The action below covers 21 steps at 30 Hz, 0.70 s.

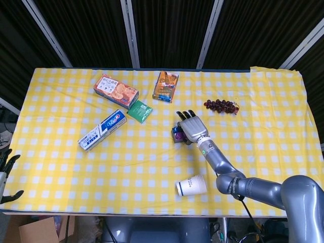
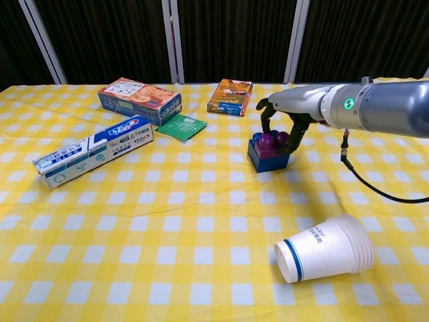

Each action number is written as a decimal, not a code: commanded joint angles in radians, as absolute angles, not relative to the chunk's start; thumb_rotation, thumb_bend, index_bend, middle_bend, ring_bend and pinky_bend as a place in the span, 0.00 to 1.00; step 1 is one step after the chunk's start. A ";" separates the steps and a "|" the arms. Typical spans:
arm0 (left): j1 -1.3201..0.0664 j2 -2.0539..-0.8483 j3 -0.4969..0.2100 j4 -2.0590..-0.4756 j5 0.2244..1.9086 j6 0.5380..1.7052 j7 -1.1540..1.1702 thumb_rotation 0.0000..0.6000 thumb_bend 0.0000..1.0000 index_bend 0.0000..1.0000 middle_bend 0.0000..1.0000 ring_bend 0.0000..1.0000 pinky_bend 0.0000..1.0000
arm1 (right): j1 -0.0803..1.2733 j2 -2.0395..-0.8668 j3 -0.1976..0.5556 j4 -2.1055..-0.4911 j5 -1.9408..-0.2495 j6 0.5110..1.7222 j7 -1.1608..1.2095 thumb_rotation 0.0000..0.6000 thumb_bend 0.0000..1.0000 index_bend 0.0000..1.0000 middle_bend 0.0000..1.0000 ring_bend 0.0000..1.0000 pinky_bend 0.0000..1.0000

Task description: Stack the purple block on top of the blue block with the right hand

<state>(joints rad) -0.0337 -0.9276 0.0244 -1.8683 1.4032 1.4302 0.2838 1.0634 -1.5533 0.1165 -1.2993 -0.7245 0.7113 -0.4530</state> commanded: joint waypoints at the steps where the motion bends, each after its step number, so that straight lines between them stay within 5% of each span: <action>1: -0.032 -0.926 0.025 -1.871 1.406 1.433 0.282 1.00 0.00 0.12 0.00 0.00 0.04 | 1.052 -1.533 0.119 -1.338 -0.749 0.731 -0.442 1.00 0.60 0.37 0.01 0.06 0.00; 10: -0.028 -0.918 0.031 -1.882 1.423 1.441 0.274 1.00 0.00 0.12 0.00 0.00 0.04 | 1.035 -1.477 0.114 -1.466 -0.774 0.791 -0.469 1.00 0.60 0.19 0.00 0.01 0.00; 21: -0.022 -0.906 0.043 -1.892 1.456 1.447 0.258 1.00 0.00 0.12 0.00 0.00 0.04 | 0.929 -1.259 0.128 -1.758 -0.846 0.974 -0.445 1.00 0.60 0.18 0.00 0.01 0.00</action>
